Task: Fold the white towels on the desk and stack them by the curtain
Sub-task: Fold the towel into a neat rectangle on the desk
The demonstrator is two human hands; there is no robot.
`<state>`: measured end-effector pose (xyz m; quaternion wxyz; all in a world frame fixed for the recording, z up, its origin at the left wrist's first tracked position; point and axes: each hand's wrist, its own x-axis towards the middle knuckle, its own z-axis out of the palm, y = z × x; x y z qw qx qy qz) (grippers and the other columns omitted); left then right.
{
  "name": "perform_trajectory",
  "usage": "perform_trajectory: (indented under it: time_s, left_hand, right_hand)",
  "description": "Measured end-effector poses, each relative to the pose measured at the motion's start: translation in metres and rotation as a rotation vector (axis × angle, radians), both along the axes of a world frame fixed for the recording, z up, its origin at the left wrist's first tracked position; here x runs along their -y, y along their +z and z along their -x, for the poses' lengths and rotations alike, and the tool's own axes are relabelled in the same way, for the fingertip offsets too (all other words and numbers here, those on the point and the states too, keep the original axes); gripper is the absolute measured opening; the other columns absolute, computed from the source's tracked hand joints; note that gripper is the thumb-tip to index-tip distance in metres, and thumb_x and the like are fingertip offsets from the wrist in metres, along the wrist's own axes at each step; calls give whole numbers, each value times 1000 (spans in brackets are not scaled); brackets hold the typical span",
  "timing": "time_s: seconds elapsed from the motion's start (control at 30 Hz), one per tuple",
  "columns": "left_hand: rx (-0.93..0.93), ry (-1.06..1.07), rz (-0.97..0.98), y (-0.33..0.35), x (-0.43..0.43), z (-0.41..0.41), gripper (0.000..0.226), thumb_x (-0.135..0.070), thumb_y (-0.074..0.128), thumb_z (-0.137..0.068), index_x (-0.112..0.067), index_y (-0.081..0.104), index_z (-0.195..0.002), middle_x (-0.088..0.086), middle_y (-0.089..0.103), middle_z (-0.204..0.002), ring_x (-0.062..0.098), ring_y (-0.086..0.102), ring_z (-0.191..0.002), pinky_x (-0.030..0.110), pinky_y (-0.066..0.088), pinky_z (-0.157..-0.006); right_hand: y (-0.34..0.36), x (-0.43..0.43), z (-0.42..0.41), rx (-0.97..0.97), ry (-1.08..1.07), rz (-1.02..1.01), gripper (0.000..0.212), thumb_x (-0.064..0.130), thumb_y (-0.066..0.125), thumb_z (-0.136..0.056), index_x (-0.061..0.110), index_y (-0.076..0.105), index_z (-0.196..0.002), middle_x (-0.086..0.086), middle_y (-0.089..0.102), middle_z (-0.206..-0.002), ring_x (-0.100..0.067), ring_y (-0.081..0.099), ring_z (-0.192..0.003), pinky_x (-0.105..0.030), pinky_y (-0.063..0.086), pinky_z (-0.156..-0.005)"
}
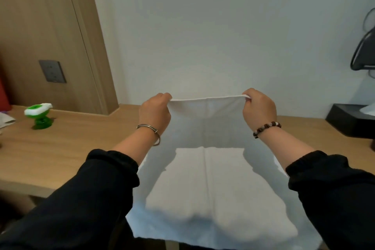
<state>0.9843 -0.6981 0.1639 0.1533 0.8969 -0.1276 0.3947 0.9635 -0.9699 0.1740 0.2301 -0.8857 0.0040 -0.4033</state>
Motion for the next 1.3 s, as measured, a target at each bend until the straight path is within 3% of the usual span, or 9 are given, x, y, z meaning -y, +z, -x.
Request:
perform_trajectory:
  time_s: [0.2, 0.3, 0.4, 0.47, 0.57, 0.97, 1.07, 1.2, 1.3]
  left_hand:
    - [-75, -56, -55, -23, -15, 77, 17, -10, 45, -79, -10, 62, -80, 8, 64, -73, 35, 59, -66, 35, 42, -52]
    - [-588, 2, -245, -52, -22, 94, 27, -34, 47, -90, -23, 57, -113, -1, 63, -112, 27, 60, -99, 31, 41, -70]
    - [-930, -88, -412, -75, -28, 96, 53, -51, 42, -94, -27, 33, -140, -1, 36, -144, 28, 32, -136, 36, 35, -101]
    - [-931, -76, -445, -83, -28, 86, 62, -57, 36, -94, -29, 20, -147, 1, 20, -155, 30, 16, -143, 42, 25, -113]
    - [-919, -16, -493, -92, -25, 62, 68, -65, 27, -92, -34, 8, -150, -2, 5, -160, 31, 6, -146, 48, 16, -116]
    - [-891, 34, -399, -99, 0, -30, 66, -65, 22, -93, -36, 6, -151, -6, 0, -160, 26, 1, -147, 47, 8, -117]
    - [-908, 6, -353, -92, 2, -32, 53, -44, 30, -99, -36, 16, -150, -6, 9, -160, 23, 7, -146, 46, 12, -116]
    - [-755, -26, -217, -72, 3, -22, 53, -14, 35, -97, -37, 32, -145, -8, 25, -156, 16, 15, -145, 40, 19, -114]
    - [-549, -82, -186, -56, 2, 2, 58, -3, 39, -92, -30, 38, -143, -2, 36, -151, 18, 22, -143, 42, 19, -113]
  right_hand:
    - [-32, 5, 80, 25, 87, 137, 22, -3, 49, -79, 6, 66, -89, -13, 67, -86, -34, 60, -81, -35, 44, -66]
    - [-67, 14, 101, -411, 198, 265, 25, 12, 50, -88, 15, 62, -109, -4, 64, -109, -26, 58, -103, -33, 46, -80]
    - [-98, 22, 102, -823, 268, 390, 48, 32, 44, -96, 25, 36, -143, 2, 29, -154, -16, 27, -140, -38, 30, -112]
    - [-105, 26, 94, -869, 296, 443, 54, 38, 38, -98, 28, 23, -149, 5, 9, -160, -13, 10, -146, -43, 18, -117]
    - [-107, 33, 69, -924, 273, 490, 57, 43, 33, -99, 31, 13, -151, 8, -1, -160, -13, 2, -147, -44, 11, -119]
    - [-102, 47, -21, -946, 174, 432, 54, 40, 29, -102, 29, 13, -152, 5, 1, -161, -13, 4, -147, -42, 8, -119]
    - [-89, 43, -20, -954, 192, 340, 49, 26, 35, -103, 26, 25, -150, 1, 11, -160, -18, 14, -146, -36, 13, -118]
    - [-67, 34, -5, -683, 90, 228, 44, 3, 39, -95, 20, 52, -133, -7, 53, -137, -28, 49, -124, -39, 31, -109]
    - [-53, 32, 13, -456, 12, 262, 49, -6, 42, -86, 17, 58, -126, -7, 62, -126, -27, 54, -117, -41, 19, -113]
